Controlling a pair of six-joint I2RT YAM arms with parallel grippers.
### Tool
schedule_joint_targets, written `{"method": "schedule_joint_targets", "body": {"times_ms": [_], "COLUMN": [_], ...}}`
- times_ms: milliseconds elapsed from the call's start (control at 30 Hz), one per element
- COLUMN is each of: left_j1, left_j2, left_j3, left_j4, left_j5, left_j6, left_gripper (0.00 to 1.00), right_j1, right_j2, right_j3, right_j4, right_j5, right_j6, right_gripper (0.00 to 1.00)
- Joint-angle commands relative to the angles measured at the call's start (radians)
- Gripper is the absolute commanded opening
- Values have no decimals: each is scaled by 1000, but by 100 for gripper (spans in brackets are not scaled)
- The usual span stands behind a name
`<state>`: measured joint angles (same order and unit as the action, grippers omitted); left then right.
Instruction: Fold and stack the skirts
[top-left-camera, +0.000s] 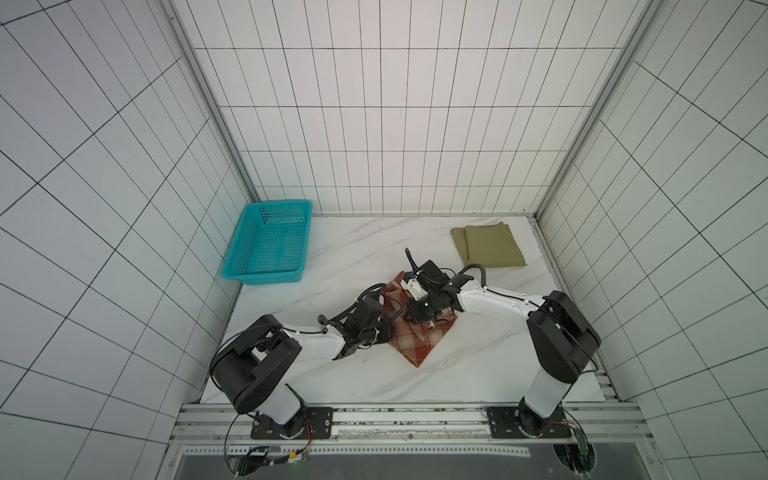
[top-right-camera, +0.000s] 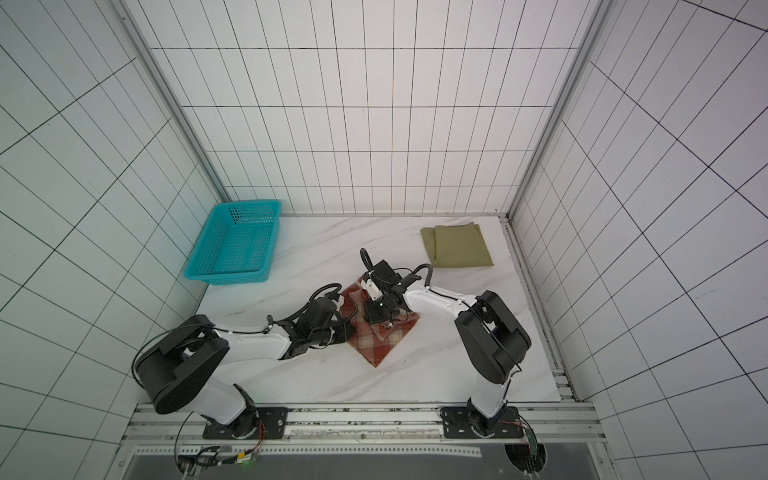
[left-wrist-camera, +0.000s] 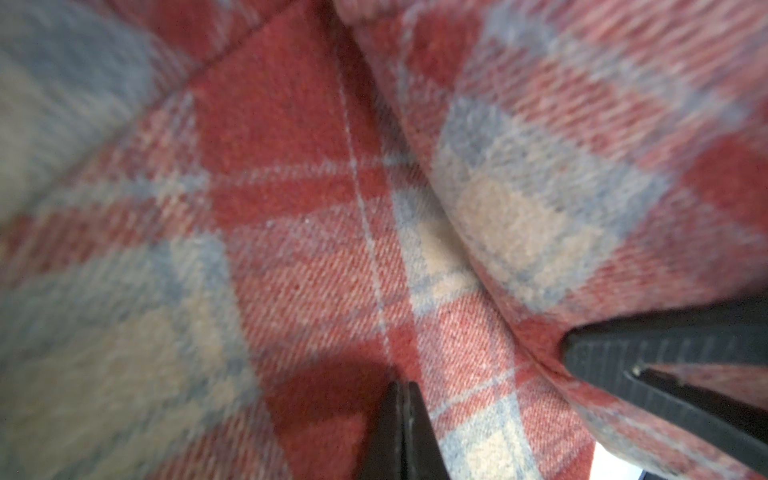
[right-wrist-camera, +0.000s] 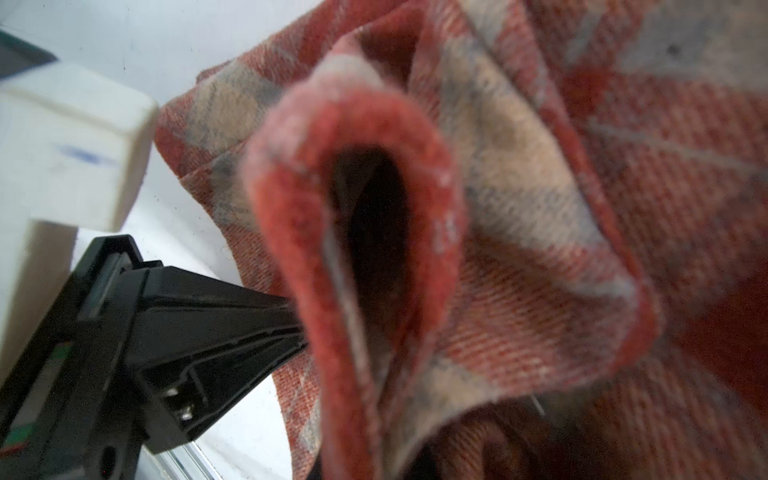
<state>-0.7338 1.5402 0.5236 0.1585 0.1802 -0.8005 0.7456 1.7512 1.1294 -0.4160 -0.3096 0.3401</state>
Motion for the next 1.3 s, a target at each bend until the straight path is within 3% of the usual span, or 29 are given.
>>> {"method": "schedule_joint_targets", "body": {"times_ms": [0,567,733,933,1267], "left_j1": [-2,-2,5,60,230], "left_j2": [-2,-77,-169,-302,-464], "left_j3": [-23,-63,-87,-103,-137], "left_j4": [16,90,113,72,-46], "left_j5": [-10,8,21,56,120], "left_j6": [-9,-8,-38,-69,-56], "left_gripper": [0,0,0,0,0], "right_j1": [20,20,21,21,27], "right_j2": [14,109,98,86,105], "right_j3": [104,71,37,17,23], "right_j4": [-22,51,96,133,155], "right_j5": [-6,-10,-8,7,12], "right_j6": [1,13,27,48,70], "right_gripper": [0,0,0,0,3]}}
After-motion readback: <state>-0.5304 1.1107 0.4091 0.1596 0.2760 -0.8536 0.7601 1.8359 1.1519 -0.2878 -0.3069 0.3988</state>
